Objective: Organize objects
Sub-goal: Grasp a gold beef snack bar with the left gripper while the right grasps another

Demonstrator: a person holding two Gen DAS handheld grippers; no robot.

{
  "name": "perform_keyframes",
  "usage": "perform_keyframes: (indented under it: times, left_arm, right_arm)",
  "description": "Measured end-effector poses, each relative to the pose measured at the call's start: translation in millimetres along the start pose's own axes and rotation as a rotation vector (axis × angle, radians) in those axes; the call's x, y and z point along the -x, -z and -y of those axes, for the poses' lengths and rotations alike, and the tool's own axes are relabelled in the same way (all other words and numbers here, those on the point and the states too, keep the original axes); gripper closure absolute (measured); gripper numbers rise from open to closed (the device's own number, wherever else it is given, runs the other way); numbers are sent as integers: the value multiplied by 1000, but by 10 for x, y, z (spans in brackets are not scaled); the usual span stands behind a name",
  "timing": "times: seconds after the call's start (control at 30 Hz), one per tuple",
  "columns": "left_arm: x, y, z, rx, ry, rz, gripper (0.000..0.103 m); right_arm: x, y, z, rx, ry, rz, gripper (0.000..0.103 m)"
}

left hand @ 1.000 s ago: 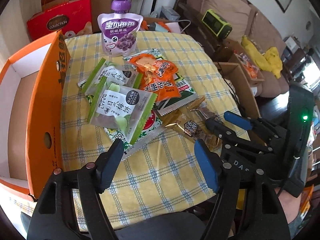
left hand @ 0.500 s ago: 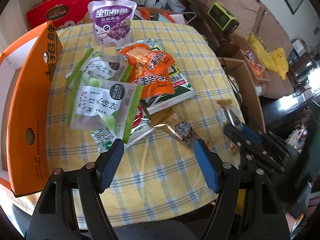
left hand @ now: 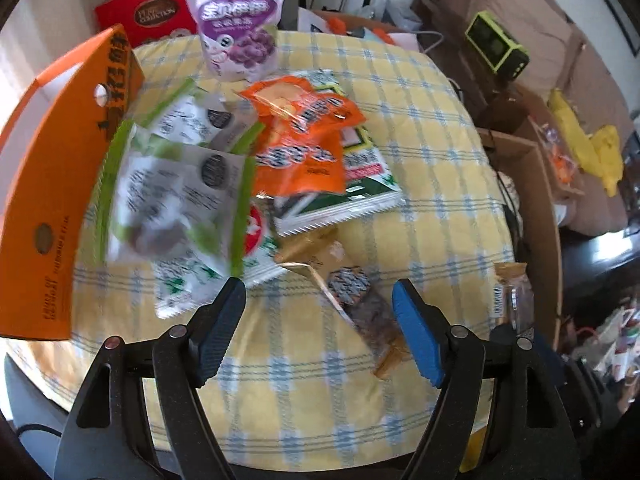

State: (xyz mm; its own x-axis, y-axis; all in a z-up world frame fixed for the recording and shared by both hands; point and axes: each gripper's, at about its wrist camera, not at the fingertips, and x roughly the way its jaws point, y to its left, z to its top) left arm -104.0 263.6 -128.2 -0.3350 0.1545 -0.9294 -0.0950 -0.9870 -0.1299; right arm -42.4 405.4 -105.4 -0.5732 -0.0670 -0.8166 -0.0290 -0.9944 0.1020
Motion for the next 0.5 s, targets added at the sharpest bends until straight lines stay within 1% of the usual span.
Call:
perform_keyframes:
  times: [0.03, 0.07, 0.1, 0.17, 0.2, 0.23, 0.27, 0.4, 0.5]
  left_arm:
    - [-25, 7, 17, -9, -1, -10, 30]
    - [-54, 16, 28, -19, -13, -16, 33]
    - [-45, 27, 44, -32, -30, 0, 36]
    - [-28, 49, 42, -47, -47, 22, 53]
    - [-14, 61, 31, -50, -46, 27, 59]
    - [2, 70, 12, -57, -34, 31, 74]
    - [13, 74, 7, -63, -26, 29, 83]
    - [58, 122, -40, -91, -16, 17, 83]
    - [115, 174, -106, -104, 16, -6, 83]
  right_arm:
    - [4, 5, 3, 0, 2, -1, 82]
    - [15, 10, 11, -4, 1, 0, 82]
    - [20, 10, 11, -6, 0, 1, 82]
    - [44, 12, 15, -10, -1, 6, 82]
    - [54, 14, 13, -10, -1, 8, 82]
    - [60, 11, 7, -10, -2, 10, 82]
    - [70, 8, -3, -8, -5, 12, 82]
    - [92, -12, -30, -4, -15, 18, 82]
    - [128, -26, -76, 1, -23, 25, 82]
